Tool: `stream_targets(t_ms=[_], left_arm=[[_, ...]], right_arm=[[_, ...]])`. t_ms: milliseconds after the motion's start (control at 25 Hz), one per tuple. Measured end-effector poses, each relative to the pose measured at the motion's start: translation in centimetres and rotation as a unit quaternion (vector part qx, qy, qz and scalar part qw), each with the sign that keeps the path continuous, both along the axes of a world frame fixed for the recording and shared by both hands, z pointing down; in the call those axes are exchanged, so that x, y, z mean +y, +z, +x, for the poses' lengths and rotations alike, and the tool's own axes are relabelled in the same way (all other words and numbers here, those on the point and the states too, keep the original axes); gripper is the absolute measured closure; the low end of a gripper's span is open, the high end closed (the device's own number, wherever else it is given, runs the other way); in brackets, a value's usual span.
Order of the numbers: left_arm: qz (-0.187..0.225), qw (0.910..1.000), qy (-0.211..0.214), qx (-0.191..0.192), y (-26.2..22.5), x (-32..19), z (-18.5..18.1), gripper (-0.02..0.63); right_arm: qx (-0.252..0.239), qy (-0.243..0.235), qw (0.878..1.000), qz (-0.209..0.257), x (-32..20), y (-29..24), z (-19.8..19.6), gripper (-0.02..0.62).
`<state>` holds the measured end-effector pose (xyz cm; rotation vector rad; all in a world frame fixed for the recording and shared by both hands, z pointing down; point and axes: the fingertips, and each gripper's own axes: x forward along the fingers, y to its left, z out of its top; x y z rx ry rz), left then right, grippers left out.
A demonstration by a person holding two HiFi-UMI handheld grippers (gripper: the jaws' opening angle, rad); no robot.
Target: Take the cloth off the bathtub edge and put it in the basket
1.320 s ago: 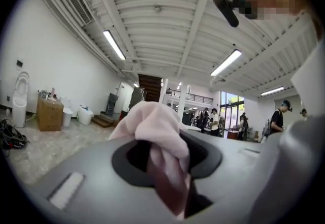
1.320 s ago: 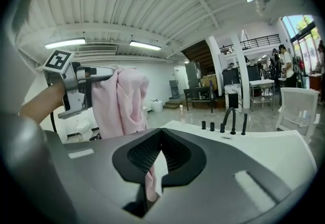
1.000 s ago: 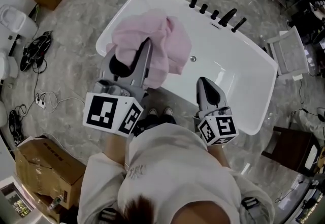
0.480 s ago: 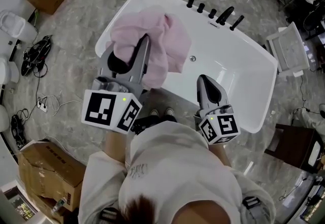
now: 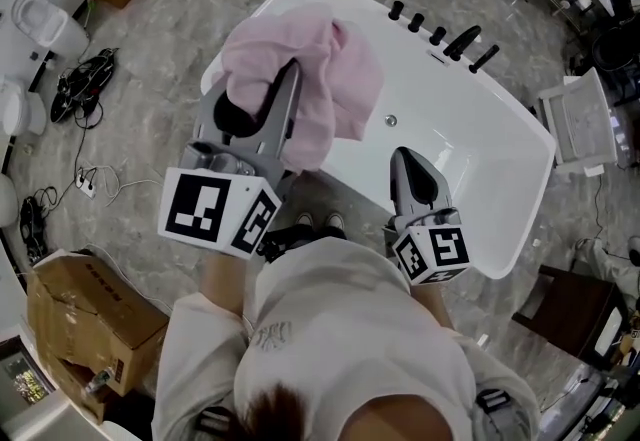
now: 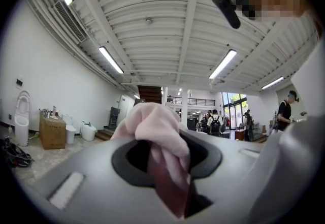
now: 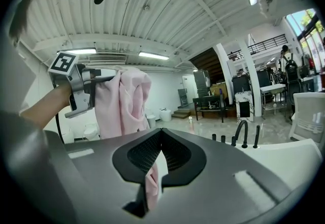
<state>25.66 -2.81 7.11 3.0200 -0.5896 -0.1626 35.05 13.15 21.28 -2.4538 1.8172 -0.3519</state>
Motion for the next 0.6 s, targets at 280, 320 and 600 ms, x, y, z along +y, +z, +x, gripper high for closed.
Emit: stream_targets(t_ms=[280,320,600], left_arm=[[0.025,0.9979,-0.058,0.01,-1.9,-1.0,-2.4,0.445],[0.03,0.9971,-0.069,0.01,-2.1,-1.1,-2.9,0.445],[0.056,0.9863,-0.155,0.006,-3.1,-2.1,-8.0,0.445]], right_arm=[[0.001,-0.048,0.999,-0.001,-1.1,0.3,-0.3,0.595],[0.001,-0.056,0.998,-0.002,-1.2,0.4,-0.3,0.596],[-0.003,-0.124,0.992,-0.013,-2.8,1.8,-2.1,0.596]])
